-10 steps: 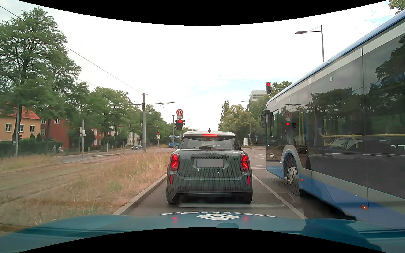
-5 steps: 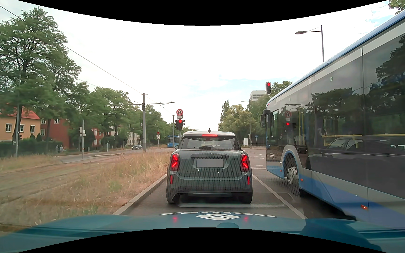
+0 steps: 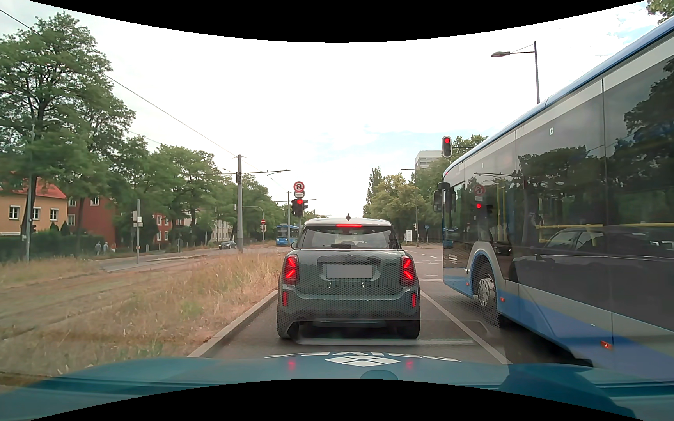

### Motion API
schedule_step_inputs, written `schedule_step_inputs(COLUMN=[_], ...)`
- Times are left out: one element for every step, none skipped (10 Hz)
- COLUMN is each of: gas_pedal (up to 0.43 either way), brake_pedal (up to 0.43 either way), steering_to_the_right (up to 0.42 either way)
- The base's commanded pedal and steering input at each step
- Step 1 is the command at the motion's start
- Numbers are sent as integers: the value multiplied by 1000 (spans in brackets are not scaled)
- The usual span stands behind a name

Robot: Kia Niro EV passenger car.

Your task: Follow the waypoints while adhering to traffic rules and regulations

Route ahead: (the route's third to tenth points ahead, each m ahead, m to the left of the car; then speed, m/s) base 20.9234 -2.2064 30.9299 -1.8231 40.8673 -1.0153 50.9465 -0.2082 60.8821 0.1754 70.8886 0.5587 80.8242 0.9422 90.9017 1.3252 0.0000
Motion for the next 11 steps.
schedule_step_inputs(gas_pedal=[0, 0, 0, 0, 0, 0, 0, 0, 0, 0, 0], brake_pedal=[226, 232, 226, 232, 226, 232, 232, 232, 232, 232, 232], steering_to_the_right=[0, 0, -1, 0, 0, -1, 0, -1, 0, 0, -1])
